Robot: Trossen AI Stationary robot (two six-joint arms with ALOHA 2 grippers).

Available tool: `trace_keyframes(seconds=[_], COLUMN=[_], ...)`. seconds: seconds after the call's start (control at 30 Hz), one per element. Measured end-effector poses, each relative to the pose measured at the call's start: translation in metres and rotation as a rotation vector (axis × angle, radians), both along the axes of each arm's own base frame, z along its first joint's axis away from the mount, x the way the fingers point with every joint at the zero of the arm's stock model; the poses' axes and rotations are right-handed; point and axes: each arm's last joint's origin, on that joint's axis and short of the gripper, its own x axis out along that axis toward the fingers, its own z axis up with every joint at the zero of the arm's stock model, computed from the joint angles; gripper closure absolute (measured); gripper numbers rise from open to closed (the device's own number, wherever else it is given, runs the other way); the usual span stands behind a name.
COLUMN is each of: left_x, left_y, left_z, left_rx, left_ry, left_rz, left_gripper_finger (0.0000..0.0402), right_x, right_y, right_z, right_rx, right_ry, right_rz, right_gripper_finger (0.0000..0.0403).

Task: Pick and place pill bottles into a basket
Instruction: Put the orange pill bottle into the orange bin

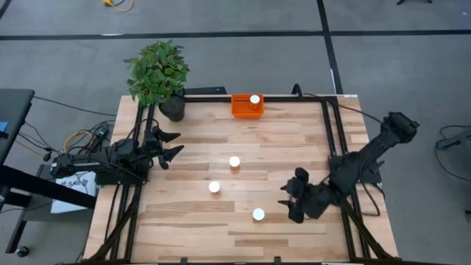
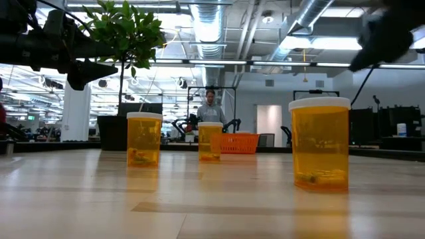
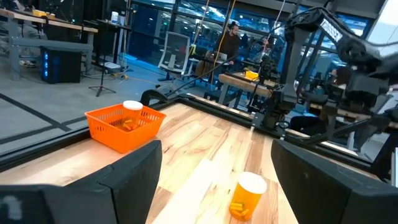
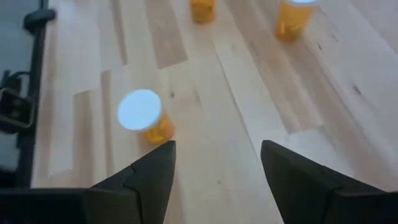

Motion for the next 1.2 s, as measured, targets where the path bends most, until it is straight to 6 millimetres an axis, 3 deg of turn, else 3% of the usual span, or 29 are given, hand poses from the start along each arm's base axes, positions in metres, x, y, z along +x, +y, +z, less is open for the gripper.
trace_keyframes(seconds=[0.2,0.33,0.57,0.87,1.2], left_x=[0.000,0.000,0.000,0.000,0.000], left_y=[0.000,0.000,0.000,0.000,0.000], left_z=[0.000,0.000,0.000,0.000,0.000], left_rx=[0.000,0.000,0.000,-0.007,-0.010], left_ry=[0.000,0.000,0.000,-0.003,-0.003], left_rz=[0.000,0.000,0.001,0.000,-0.005], left_gripper_finger=[0.0109,0.0109,0.0109,0.0109,0.0109], right_x=[-0.009,-0.022,-0.043,-0.018,-0.011], right_y=[0.024,0.040,0.050,0.059,0.065], right_z=[-0.046,-0.064,-0.096,-0.141,-0.149], right_rx=[0.025,0.032,-0.139,-0.156,-0.127], right_ry=[-0.067,-0.132,-0.047,-0.117,-0.161], right_rz=[-0.090,-0.070,0.099,0.049,0.034], right_gripper_finger=[0.0172,0.0172,0.0172,0.0173,0.0172])
